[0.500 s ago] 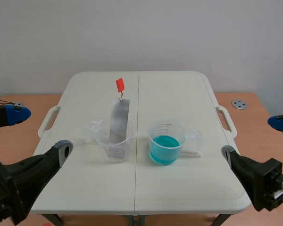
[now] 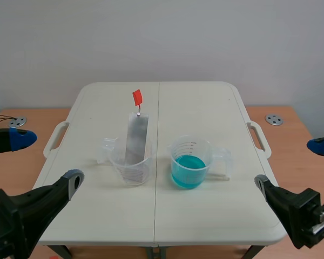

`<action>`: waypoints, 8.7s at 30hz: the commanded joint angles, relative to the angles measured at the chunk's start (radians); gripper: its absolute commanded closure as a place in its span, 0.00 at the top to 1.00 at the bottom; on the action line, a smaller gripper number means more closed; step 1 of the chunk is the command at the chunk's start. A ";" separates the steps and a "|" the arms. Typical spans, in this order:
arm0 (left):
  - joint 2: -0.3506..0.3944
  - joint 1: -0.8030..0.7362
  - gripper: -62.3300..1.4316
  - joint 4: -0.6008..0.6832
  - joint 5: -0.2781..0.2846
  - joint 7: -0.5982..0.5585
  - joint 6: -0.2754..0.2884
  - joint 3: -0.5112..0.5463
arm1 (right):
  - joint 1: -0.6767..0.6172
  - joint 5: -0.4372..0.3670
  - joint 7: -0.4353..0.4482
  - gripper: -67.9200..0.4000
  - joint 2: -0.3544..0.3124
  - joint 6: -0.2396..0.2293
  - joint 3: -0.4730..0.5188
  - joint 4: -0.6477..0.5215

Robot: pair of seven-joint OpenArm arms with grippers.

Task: Hold the metal plate by the orange handle, dip it into the blue solution, take it out and point at it, then put the plate back in the beaker on the left.
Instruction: 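Lift the metal plate out of the left beaker, then move the plate over the blue solution, then point at the plate with the left hand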

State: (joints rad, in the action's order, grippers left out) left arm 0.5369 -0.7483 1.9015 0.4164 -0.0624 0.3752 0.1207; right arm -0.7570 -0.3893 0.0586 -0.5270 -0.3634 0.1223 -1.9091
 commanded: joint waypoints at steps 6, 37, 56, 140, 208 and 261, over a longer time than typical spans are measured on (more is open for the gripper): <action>-0.005 -0.002 1.00 0.012 0.006 -0.015 0.002 0.003 | 0.009 -0.006 0.046 0.98 -0.007 -0.008 0.001 -0.016; -0.005 0.003 0.05 0.010 0.006 0.023 0.005 0.003 | 0.222 -0.007 0.045 0.98 0.007 -0.058 -0.137 0.067; -0.005 -0.404 0.05 -0.128 -0.178 0.037 -0.021 0.002 | 0.454 -0.103 0.033 0.98 0.023 -0.058 -0.290 0.169; -0.058 -0.229 0.05 -0.718 -0.358 -0.046 -0.013 -0.189 | 1.369 -0.225 -0.282 0.79 0.617 -0.188 -0.549 1.209; -0.058 -0.229 0.05 -0.718 -0.358 -0.046 -0.013 -0.189 | 1.151 -0.110 -0.184 0.02 0.537 -0.382 -0.549 0.800; 0.065 -0.161 0.05 -0.542 -0.354 -0.551 -0.012 0.261 | 0.917 -0.191 -0.075 0.02 0.031 -0.382 -0.358 0.189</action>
State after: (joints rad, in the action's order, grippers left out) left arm 0.6037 -0.9272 1.3445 0.0525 -0.5968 0.3626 0.3847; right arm 0.1486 -0.5663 -0.0307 -0.4938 -0.7380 -0.2459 -1.7012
